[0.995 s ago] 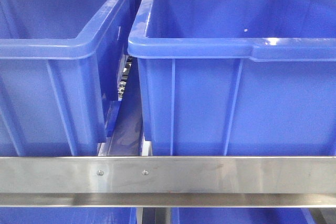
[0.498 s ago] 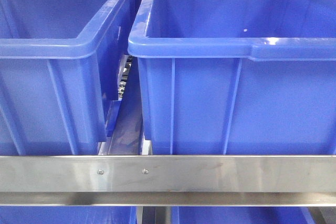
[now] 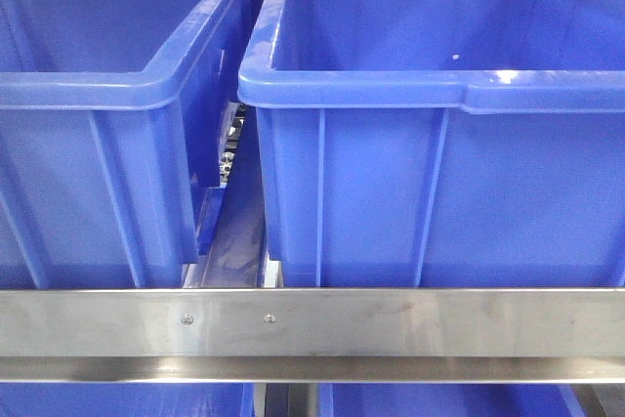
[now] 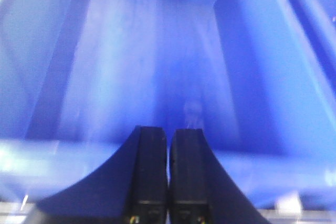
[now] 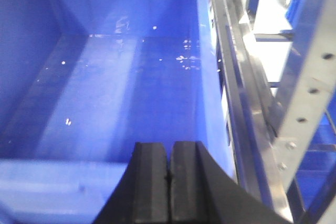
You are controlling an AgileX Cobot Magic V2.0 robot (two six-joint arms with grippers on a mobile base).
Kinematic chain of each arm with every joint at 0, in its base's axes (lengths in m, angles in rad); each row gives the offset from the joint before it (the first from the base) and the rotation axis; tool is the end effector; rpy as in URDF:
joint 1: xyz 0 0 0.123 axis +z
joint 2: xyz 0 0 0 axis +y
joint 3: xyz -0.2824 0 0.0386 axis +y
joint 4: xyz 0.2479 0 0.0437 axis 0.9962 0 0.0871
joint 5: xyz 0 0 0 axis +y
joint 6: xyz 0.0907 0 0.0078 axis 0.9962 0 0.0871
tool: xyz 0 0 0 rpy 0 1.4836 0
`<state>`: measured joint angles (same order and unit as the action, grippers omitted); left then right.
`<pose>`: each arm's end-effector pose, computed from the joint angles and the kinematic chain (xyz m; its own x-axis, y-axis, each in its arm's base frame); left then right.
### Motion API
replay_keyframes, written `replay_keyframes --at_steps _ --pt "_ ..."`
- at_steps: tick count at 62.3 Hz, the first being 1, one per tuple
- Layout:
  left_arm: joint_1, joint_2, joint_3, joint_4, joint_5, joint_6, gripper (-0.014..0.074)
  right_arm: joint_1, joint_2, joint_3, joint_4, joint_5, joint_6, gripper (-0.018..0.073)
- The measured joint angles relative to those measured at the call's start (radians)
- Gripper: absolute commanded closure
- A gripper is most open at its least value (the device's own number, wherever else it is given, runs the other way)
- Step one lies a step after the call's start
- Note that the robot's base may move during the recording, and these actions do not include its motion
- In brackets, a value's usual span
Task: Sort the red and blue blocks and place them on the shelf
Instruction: 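Close both empty grippers inside the blue bins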
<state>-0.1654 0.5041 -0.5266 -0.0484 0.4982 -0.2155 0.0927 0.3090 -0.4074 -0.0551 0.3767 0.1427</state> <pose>0.1007 -0.0189 0.3079 -0.4082 -0.1905 -0.8928 0.0843 0.9659 -0.2447 0.0743 0.0051 0.2961 -0.1945 0.0736 -0.9781 -0.0552 0.9948 0.0859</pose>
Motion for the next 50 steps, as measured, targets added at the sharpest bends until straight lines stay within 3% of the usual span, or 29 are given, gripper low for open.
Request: replay_keyframes --at_steps 50 --pt "0.000 -0.081 0.055 0.001 0.031 0.000 0.0473 0.000 -0.076 0.009 0.000 0.062 0.000 0.0501"
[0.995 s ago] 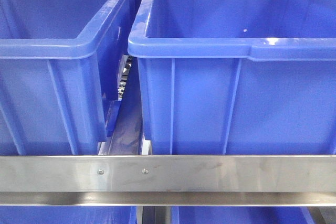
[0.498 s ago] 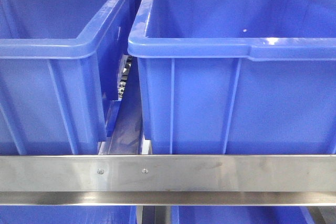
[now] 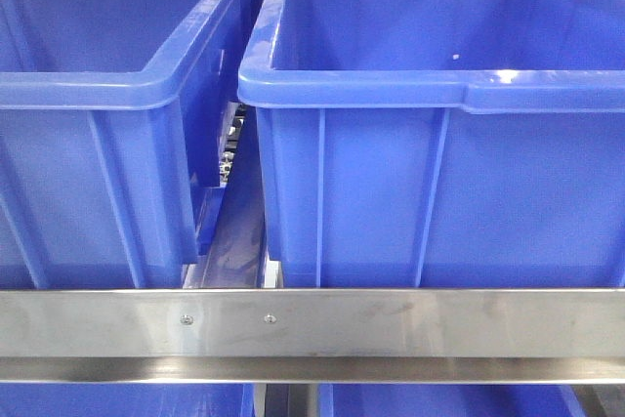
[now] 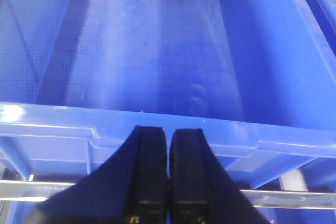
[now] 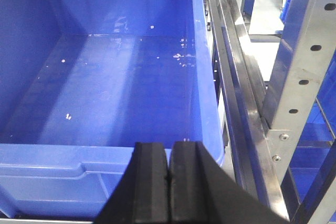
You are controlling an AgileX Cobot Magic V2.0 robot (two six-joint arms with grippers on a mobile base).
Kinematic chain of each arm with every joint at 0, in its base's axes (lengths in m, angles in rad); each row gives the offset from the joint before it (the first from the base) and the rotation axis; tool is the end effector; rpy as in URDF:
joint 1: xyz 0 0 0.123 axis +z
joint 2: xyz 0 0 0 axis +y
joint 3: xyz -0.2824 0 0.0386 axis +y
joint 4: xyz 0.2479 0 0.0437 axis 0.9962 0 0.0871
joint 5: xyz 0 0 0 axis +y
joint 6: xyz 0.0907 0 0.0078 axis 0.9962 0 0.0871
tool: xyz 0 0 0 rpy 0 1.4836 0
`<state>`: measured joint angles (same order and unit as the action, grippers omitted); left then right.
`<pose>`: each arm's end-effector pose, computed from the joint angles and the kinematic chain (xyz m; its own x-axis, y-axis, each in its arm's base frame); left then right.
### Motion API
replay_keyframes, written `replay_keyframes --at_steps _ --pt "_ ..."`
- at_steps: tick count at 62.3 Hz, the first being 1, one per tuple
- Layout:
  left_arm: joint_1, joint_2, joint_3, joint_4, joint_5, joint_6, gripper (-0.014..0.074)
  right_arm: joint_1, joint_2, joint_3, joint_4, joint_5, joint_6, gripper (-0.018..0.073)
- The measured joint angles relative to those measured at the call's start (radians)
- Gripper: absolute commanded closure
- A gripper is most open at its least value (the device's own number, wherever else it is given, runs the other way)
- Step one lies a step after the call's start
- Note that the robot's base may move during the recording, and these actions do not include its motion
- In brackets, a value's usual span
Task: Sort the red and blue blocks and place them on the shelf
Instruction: 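Close both empty grippers inside the blue bins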
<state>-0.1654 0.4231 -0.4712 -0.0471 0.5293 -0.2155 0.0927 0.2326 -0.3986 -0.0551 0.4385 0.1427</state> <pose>0.0863 -0.0166 0.2947 -0.4131 -0.1879 -0.8911 0.0844 0.9664 -0.2428 0.0607 0.0035 0.2929 -0.1886 0.0755 -0.9792 -0.0524 0.9948 0.0868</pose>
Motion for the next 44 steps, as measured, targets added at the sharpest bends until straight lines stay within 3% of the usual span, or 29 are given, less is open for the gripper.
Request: replay_keyframes --at_steps 44 --pt "0.000 0.000 0.004 0.001 0.001 0.000 0.0473 0.000 0.000 0.000 0.000 0.000 0.000 0.0501"
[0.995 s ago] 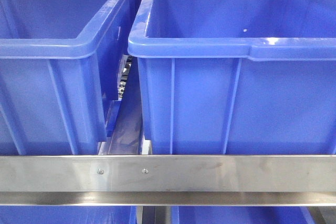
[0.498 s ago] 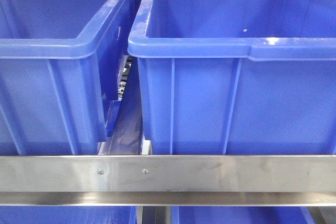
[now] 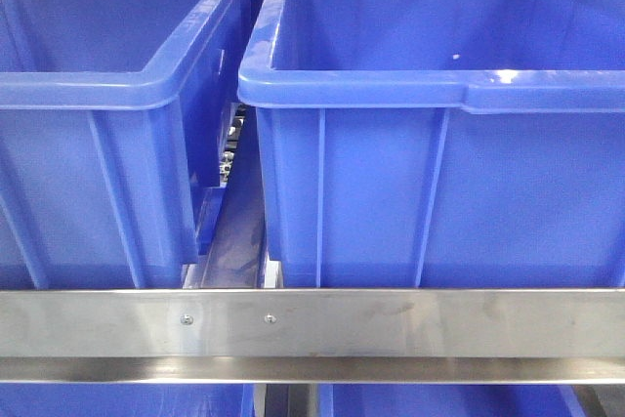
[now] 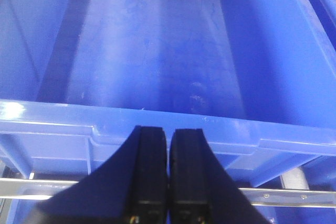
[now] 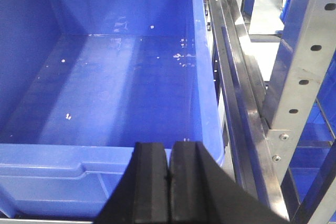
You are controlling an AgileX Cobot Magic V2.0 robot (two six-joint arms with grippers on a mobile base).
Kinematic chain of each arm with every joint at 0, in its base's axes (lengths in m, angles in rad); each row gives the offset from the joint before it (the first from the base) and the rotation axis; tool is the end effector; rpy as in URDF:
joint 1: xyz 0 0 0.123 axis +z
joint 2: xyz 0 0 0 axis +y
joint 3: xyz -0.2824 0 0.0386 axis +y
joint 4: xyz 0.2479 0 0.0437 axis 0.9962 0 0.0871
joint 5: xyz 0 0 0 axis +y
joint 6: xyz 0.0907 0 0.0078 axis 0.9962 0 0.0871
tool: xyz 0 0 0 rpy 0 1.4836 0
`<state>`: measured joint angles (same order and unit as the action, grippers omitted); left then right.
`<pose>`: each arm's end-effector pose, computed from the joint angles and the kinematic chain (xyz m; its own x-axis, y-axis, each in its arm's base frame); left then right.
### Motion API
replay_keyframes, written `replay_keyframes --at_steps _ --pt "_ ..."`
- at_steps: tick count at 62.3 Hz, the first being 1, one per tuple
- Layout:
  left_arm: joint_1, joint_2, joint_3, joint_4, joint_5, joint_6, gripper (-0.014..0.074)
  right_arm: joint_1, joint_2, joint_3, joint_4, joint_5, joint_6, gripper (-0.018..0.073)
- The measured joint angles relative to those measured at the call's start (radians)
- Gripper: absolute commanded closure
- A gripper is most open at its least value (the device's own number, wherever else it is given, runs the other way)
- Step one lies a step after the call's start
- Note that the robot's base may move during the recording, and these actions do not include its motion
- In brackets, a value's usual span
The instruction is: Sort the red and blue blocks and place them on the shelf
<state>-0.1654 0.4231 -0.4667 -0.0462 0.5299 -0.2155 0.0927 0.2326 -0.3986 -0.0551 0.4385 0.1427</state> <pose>0.0864 -0.0166 0.2932 -0.4174 -0.1864 -0.8894 0.0831 0.9668 -0.2416 0.0607 0.0035 0.2929 -0.1886 0.0755 -0.9792 -0.0524 0.9948 0.0868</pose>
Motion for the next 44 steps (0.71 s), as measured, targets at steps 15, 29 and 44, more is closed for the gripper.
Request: replay_keyframes --at_steps 15,29,44 --pt "0.000 0.000 0.000 0.000 0.000 0.000 0.0473 0.000 0.000 0.000 0.000 0.000 0.000 0.0501" --pt "0.000 0.000 0.000 0.000 0.000 0.000 0.0473 0.000 -0.036 0.012 0.000 -0.001 0.000 0.0501" --pt "0.000 0.000 0.000 0.000 0.000 0.000 0.0473 0.000 -0.122 0.139 0.000 -0.045 0.000 0.0501"
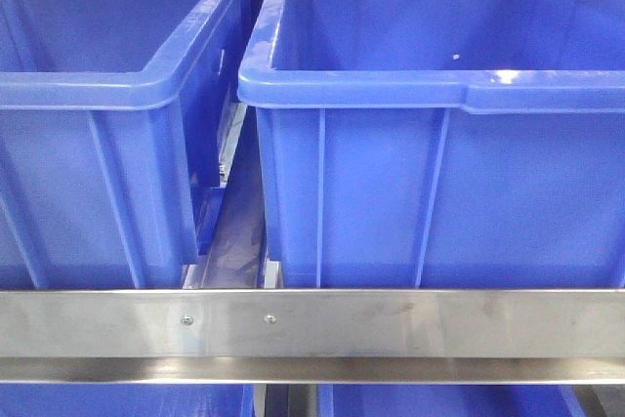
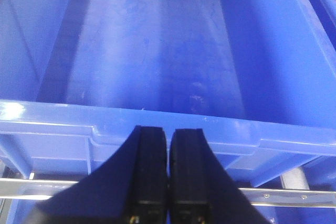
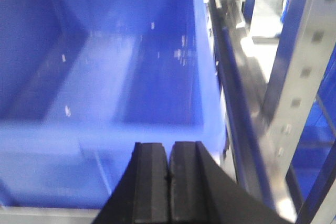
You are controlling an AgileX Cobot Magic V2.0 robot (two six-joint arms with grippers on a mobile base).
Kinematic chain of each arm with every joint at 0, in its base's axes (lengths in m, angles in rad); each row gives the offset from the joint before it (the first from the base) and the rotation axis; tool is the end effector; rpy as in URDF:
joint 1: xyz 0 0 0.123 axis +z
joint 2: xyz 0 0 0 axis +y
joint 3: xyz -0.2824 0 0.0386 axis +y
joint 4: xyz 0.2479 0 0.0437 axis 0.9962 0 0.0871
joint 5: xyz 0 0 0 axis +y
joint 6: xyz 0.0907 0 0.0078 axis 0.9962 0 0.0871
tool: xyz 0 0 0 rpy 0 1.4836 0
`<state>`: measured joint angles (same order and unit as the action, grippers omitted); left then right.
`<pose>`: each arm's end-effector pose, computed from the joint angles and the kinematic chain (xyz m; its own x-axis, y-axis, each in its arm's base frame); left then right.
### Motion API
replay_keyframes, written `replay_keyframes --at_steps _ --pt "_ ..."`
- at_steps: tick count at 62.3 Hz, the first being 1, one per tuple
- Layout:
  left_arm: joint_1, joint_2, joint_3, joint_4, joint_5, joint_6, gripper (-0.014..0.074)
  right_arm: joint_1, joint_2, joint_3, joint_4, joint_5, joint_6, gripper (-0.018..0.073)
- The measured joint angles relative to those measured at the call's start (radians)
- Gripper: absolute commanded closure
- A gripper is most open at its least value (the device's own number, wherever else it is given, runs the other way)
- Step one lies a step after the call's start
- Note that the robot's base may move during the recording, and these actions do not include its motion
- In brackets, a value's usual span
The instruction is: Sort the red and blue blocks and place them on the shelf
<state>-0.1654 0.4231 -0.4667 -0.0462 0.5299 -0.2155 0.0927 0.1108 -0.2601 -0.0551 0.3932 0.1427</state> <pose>0.0864 -0.0166 0.2932 -0.4174 -0.1864 -0.8894 0.0831 0.9668 -0.2416 0.0521 0.0029 0.2584 -0.1608 0.0771 -0.9840 -0.0573 0.9945 0.0873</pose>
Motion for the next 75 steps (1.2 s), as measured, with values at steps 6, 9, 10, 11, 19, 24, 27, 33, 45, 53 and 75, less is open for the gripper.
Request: replay_keyframes --at_steps 6,9,10,11,19,24,27,33,45,53,75 --pt "0.000 0.000 0.000 0.000 0.000 0.000 0.0473 0.000 -0.050 0.079 0.000 -0.029 0.000 0.0501" --pt "0.000 0.000 0.000 0.000 0.000 0.000 0.0473 0.000 -0.077 0.111 0.000 -0.038 0.000 0.0501" --pt "0.000 0.000 0.000 0.000 0.000 0.000 0.0473 0.000 -0.085 0.121 0.000 -0.042 0.000 0.0501" --pt "0.000 0.000 0.000 0.000 0.000 0.000 0.0473 0.000 -0.096 0.136 0.000 -0.047 0.000 0.0501" --pt "0.000 0.000 0.000 0.000 0.000 0.000 0.0473 0.000 -0.121 0.221 0.000 -0.084 0.000 0.0501" --pt "0.000 0.000 0.000 0.000 0.000 0.000 0.0473 0.000 -0.121 0.259 0.002 -0.112 0.000 0.0501" --pt "0.000 0.000 0.000 0.000 0.000 0.000 0.0473 0.000 -0.121 0.278 0.004 -0.128 0.000 0.0501" --pt "0.000 0.000 0.000 0.000 0.000 0.000 0.0473 0.000 -0.121 0.290 0.004 -0.170 -0.003 0.0501" --pt "0.000 0.000 0.000 0.000 0.000 0.000 0.0473 0.000 -0.121 0.290 0.004 -0.194 -0.003 0.0501" --pt "0.000 0.000 0.000 0.000 0.000 0.000 0.0473 0.000 -0.121 0.290 0.006 -0.194 -0.003 0.0501" --pt "0.000 0.000 0.000 0.000 0.000 0.000 0.0473 0.000 -0.121 0.290 0.006 -0.196 -0.003 0.0501"
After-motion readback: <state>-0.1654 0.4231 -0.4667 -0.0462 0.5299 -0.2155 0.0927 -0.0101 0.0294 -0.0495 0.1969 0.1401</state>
